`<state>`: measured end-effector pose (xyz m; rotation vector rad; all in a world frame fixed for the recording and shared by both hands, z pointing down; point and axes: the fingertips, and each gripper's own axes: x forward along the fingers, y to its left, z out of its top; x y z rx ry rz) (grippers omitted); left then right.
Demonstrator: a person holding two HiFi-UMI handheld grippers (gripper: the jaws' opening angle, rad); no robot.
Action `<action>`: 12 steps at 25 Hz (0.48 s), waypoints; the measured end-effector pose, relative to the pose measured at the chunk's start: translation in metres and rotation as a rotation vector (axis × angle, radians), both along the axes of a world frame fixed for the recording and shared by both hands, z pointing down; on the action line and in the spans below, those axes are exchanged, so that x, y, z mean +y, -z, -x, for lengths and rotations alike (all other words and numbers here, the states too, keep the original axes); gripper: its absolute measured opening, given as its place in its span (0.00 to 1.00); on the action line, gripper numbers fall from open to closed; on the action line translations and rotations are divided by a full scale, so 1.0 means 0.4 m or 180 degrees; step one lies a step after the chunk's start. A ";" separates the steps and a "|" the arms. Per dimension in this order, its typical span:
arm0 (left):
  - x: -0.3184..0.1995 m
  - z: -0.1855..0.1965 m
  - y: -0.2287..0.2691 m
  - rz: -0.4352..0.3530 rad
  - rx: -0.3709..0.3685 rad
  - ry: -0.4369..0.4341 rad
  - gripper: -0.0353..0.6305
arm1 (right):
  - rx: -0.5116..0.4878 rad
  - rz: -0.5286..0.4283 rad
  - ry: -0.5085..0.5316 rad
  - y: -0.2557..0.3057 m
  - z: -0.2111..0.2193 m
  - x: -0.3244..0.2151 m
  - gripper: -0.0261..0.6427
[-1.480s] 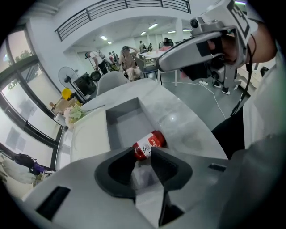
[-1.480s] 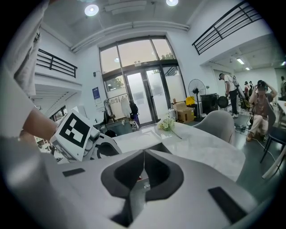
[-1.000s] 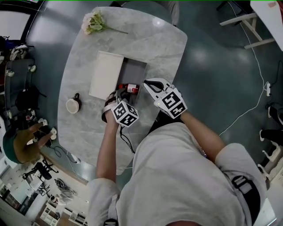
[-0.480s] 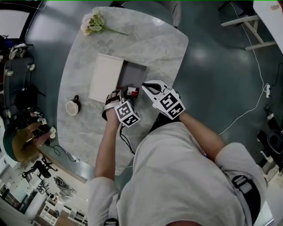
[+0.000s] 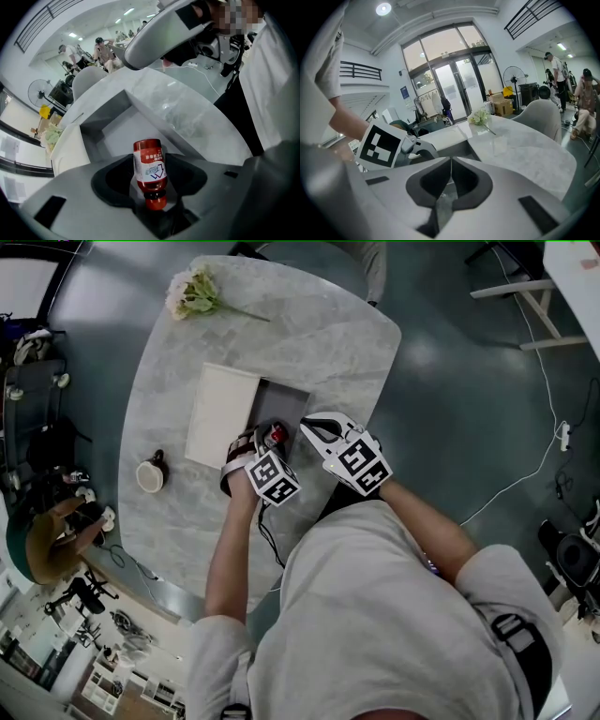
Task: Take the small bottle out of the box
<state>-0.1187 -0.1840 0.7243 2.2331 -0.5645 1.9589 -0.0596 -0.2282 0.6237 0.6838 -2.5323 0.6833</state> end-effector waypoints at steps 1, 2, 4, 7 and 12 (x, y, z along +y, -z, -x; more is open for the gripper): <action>-0.007 -0.001 -0.002 0.0015 0.0011 0.0052 0.38 | -0.0002 0.0005 0.0001 -0.001 -0.002 -0.007 0.08; -0.014 -0.002 -0.003 0.0025 0.0022 0.0101 0.38 | 0.0000 0.0009 0.0002 -0.003 -0.005 -0.014 0.08; -0.028 -0.003 -0.002 0.0038 0.0032 0.0206 0.38 | 0.0026 0.0016 0.0012 -0.013 -0.011 -0.026 0.08; -0.042 -0.003 -0.003 0.0058 0.0018 0.0345 0.38 | 0.0035 0.0039 0.0040 -0.018 -0.014 -0.043 0.08; -0.072 -0.008 -0.010 0.0061 0.0066 0.0635 0.38 | 0.0014 0.0089 0.0074 -0.020 -0.013 -0.062 0.08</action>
